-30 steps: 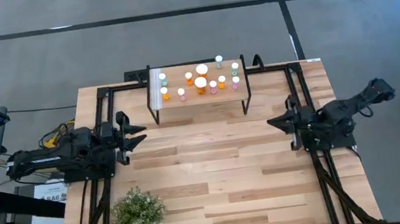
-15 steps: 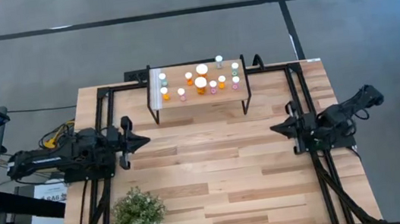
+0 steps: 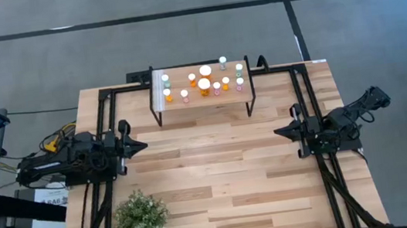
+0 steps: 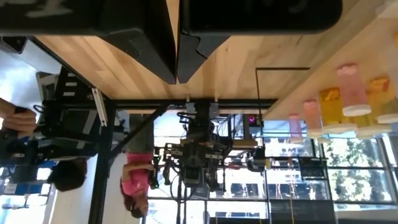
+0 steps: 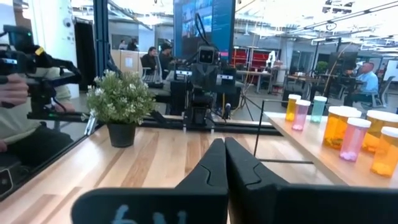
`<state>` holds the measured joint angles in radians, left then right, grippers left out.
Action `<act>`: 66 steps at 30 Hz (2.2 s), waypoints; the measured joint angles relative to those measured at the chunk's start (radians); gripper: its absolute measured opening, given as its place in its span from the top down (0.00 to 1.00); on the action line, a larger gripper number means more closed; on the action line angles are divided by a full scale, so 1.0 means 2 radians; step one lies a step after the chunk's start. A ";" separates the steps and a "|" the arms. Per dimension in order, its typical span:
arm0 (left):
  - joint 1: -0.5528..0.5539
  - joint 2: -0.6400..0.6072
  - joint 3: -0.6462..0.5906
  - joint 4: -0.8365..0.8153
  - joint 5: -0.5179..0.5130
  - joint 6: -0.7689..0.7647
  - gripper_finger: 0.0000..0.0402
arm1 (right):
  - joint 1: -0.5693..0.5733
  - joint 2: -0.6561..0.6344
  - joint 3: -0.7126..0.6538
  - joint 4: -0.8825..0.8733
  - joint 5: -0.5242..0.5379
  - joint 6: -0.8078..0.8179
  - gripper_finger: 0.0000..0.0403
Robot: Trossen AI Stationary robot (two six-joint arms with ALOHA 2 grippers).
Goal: Pick and place medicine bottles onto shelf by color
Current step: Return to Home Position
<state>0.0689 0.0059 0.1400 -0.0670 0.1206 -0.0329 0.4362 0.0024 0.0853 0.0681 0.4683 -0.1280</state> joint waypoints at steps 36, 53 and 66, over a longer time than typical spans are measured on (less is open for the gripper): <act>0.000 0.000 -0.064 0.044 -0.068 -0.016 1.00 | -0.020 0.000 0.002 -0.136 0.004 0.081 0.90; 0.000 0.000 -0.064 0.044 -0.068 -0.016 1.00 | -0.020 0.000 0.001 -0.137 0.004 0.081 0.90; 0.000 0.000 -0.065 0.044 -0.067 -0.019 1.00 | -0.020 0.000 0.001 -0.138 0.004 0.081 0.90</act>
<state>0.0690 0.0059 0.0109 0.0212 -0.0143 -0.0717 0.3965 0.0025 0.0872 -0.2073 0.4763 0.0345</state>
